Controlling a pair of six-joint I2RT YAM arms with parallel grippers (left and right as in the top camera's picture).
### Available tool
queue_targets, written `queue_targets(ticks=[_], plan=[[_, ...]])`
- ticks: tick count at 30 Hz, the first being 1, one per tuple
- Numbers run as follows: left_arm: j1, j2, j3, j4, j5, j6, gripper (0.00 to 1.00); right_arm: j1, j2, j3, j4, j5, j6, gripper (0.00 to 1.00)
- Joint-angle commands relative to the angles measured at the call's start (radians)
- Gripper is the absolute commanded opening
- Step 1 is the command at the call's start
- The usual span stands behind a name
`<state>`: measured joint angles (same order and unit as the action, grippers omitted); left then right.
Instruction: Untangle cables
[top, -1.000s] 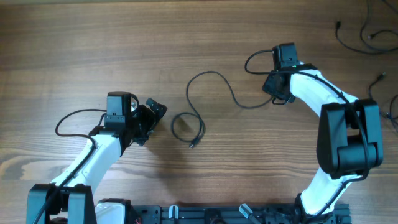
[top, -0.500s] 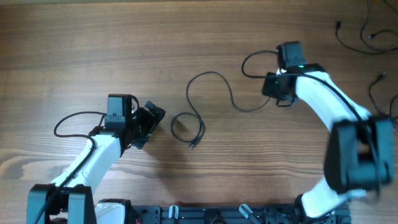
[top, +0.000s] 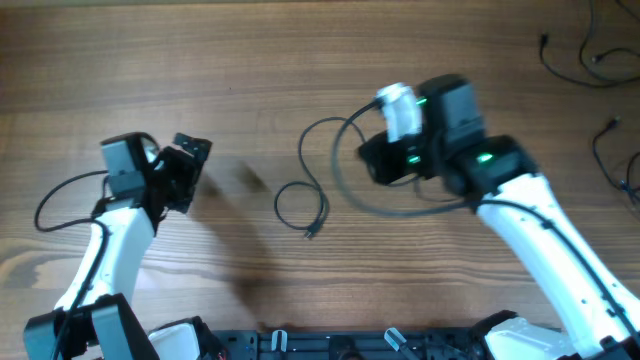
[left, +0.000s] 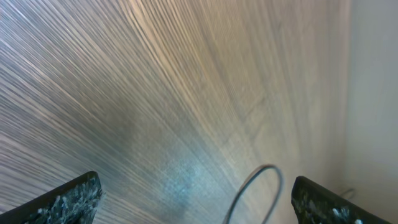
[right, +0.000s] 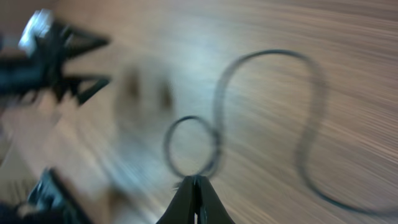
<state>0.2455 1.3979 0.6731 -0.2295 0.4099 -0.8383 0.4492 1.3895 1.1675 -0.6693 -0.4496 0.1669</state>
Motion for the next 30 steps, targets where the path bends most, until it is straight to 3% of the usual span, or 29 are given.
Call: queue_targets(ticks=[1, 9, 12, 17, 18, 19, 27, 30], plan=[[0.077, -0.013, 0.011, -0.041, 0.106, 0.024, 1.0, 0.132, 0.069, 0.002, 0.059, 0.087, 0.032, 0.04], [0.134, -0.012, 0.011, -0.109, 0.098, 0.024, 1.0, 0.282, 0.306, 0.002, 0.155, 0.154, 0.127, 0.04], [0.134, -0.012, 0.011, -0.118, 0.084, 0.024, 1.0, 0.29, 0.363, 0.002, 0.155, 0.154, 0.189, 0.11], [0.134, -0.012, 0.011, -0.149, 0.06, 0.024, 1.0, 0.28, 0.379, 0.002, 0.156, 0.224, 0.32, 0.53], [0.134, -0.012, 0.011, -0.154, 0.06, 0.024, 1.0, 0.277, 0.379, 0.002, 0.154, 0.259, 0.355, 0.89], [0.134, -0.012, 0.011, -0.156, 0.06, 0.024, 1.0, 0.273, 0.378, 0.002, 0.15, 0.291, 0.392, 0.95], [0.134, -0.012, 0.011, -0.157, 0.06, 0.024, 1.0, 0.178, 0.378, 0.002, 0.077, 0.449, 0.639, 1.0], [0.134, -0.012, 0.011, -0.157, 0.06, 0.024, 1.0, 0.12, 0.378, 0.002, 0.062, 0.469, 0.649, 1.0]])
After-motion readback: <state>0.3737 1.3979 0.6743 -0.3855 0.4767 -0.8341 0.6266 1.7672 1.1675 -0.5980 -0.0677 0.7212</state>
